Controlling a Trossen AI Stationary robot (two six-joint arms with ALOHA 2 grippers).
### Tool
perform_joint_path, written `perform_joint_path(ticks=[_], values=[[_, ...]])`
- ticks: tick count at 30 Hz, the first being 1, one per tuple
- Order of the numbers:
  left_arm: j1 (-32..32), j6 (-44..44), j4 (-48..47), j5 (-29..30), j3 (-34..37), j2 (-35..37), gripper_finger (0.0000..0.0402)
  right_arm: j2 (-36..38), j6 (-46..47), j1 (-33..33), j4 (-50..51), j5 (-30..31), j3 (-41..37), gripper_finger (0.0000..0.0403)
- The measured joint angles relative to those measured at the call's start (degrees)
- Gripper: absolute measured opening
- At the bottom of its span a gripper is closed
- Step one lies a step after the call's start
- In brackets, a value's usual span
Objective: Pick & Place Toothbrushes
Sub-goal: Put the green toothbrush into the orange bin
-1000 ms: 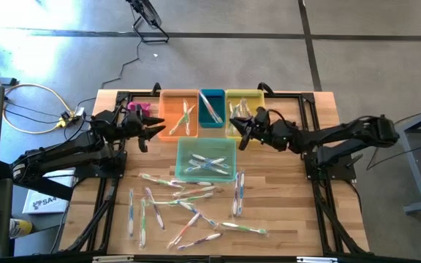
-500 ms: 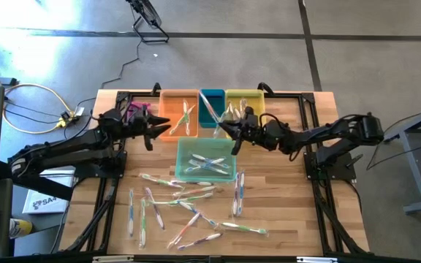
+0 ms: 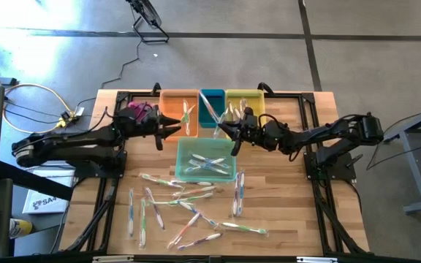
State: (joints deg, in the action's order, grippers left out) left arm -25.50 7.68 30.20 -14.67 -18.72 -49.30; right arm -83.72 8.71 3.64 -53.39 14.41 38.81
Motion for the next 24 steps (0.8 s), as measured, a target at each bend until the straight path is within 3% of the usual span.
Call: perform_joint_path(ticks=[9, 24], values=[[0.0, -0.9, 1.5, -10.2, -5.5, -11.2, 0.0125, 0.0, -1.2, 0.0, 0.9, 0.0, 0.0, 0.0013], [3.6, -10.6, 7.4, -11.8, -8.0, -20.2, 0.0125, -3.8, 0.1, -0.3, -1.2, -2.9, 0.0, 0.0013]])
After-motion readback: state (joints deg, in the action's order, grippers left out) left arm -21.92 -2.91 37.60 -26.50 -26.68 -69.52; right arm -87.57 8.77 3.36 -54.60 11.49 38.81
